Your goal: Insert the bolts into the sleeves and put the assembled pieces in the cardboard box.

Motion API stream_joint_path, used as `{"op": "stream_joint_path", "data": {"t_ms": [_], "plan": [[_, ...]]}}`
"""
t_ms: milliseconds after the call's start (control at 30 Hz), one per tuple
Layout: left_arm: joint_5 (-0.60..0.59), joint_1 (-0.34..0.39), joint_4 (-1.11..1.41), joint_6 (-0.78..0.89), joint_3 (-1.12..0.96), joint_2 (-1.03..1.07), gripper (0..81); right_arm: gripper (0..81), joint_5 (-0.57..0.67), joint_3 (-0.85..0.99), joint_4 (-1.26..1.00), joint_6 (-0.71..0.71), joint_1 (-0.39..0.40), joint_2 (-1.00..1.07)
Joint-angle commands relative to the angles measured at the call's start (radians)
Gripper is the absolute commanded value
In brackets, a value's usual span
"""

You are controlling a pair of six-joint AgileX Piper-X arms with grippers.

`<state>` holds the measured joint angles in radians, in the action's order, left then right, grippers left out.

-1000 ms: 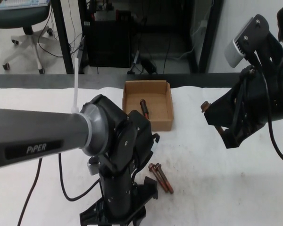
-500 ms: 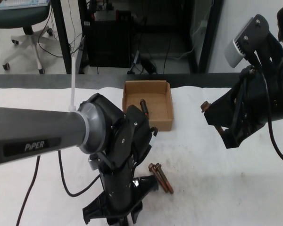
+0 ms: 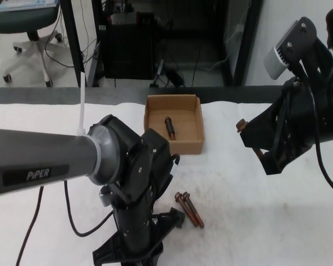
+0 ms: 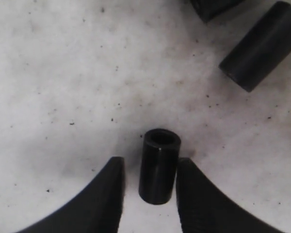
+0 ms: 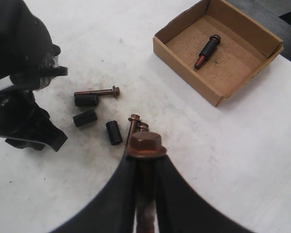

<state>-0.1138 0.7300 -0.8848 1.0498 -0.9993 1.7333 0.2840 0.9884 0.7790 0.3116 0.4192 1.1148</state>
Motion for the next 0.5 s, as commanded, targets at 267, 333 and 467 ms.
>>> {"op": "stream_joint_path", "data": {"t_ms": [267, 333, 467], "plan": [[0.0, -0.003, 0.056, 0.005, 0.003, -0.003, 33.4, 0.8, 0.005, 0.004, 0.002, 0.003, -0.003, -0.002], [0.007, -0.003, 0.056, 0.005, 0.003, -0.003, 33.4, 0.8, 0.005, 0.004, 0.002, 0.003, -0.003, -0.002], [0.008, -0.003, 0.056, 0.005, 0.003, -0.003, 33.4, 0.8, 0.005, 0.004, 0.002, 0.003, -0.003, -0.002]]}}
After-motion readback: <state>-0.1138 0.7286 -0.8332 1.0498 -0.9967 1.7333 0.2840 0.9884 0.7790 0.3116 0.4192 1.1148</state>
